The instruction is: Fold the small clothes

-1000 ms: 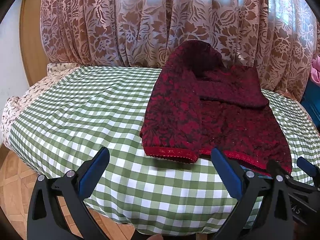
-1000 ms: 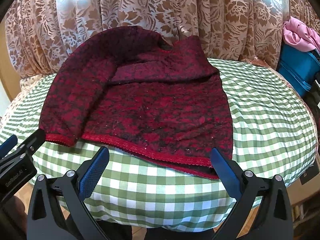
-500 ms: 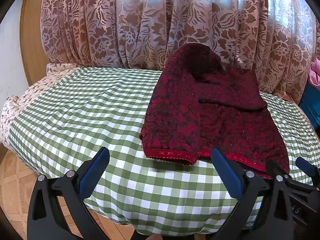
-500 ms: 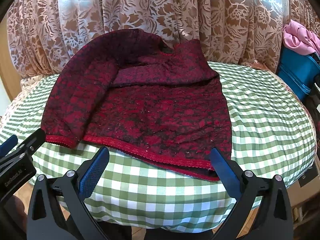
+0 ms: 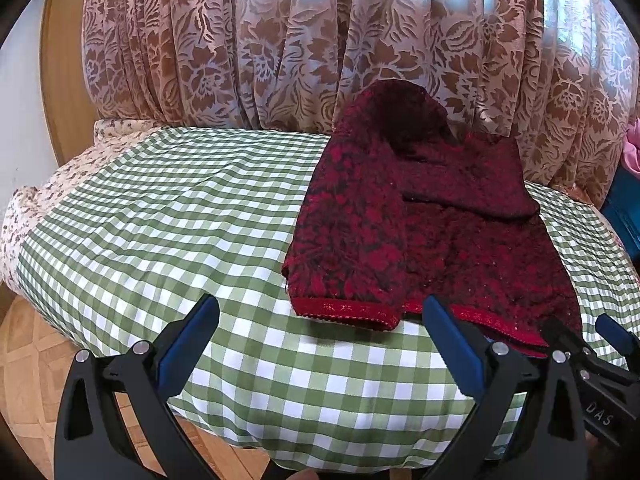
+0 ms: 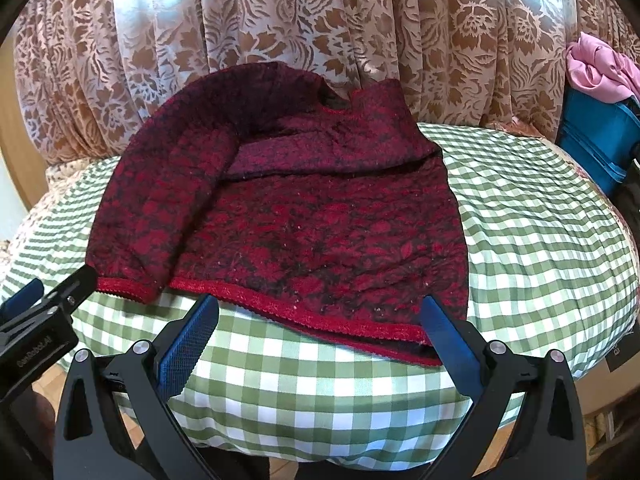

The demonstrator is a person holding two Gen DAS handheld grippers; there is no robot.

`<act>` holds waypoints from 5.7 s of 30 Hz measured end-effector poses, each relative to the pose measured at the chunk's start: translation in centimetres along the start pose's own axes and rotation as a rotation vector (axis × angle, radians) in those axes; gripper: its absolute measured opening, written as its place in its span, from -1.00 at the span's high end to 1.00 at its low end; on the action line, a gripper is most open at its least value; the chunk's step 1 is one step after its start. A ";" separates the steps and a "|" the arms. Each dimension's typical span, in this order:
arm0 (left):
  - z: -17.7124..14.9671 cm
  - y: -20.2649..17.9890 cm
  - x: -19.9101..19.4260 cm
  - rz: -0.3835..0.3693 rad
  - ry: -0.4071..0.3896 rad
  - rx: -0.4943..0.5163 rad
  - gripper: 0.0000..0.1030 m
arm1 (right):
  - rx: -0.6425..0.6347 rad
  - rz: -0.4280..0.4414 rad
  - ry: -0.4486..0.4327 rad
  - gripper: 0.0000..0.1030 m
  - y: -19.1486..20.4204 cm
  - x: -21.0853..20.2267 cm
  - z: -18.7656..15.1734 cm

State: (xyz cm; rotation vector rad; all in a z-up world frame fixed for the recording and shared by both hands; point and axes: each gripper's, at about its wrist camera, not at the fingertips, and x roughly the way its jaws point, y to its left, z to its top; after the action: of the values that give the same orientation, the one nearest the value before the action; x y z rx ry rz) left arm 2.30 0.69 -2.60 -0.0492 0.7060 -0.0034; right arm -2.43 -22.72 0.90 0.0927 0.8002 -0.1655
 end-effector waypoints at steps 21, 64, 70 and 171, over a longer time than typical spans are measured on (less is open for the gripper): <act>2.8 3.5 5.0 -0.106 0.059 -0.089 -0.94 | 0.036 0.054 -0.055 -0.94 -3.8 2.0 4.4; 9.9 9.9 16.1 -0.084 0.129 -0.137 -0.48 | -0.069 -0.345 -0.075 1.00 -17.2 17.3 25.6; 8.7 7.7 16.4 -0.152 0.182 -0.120 -0.57 | 0.172 -0.468 -0.029 0.97 -26.7 16.6 24.5; 13.1 35.5 22.6 0.119 0.143 -0.677 -0.46 | -0.209 0.302 0.205 -0.94 8.2 18.2 6.2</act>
State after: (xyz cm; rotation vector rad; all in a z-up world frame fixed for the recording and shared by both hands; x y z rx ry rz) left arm 27.55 36.30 -8.96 -0.6607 0.8262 0.3505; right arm 15.97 -17.59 -7.75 0.0321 0.9928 0.2165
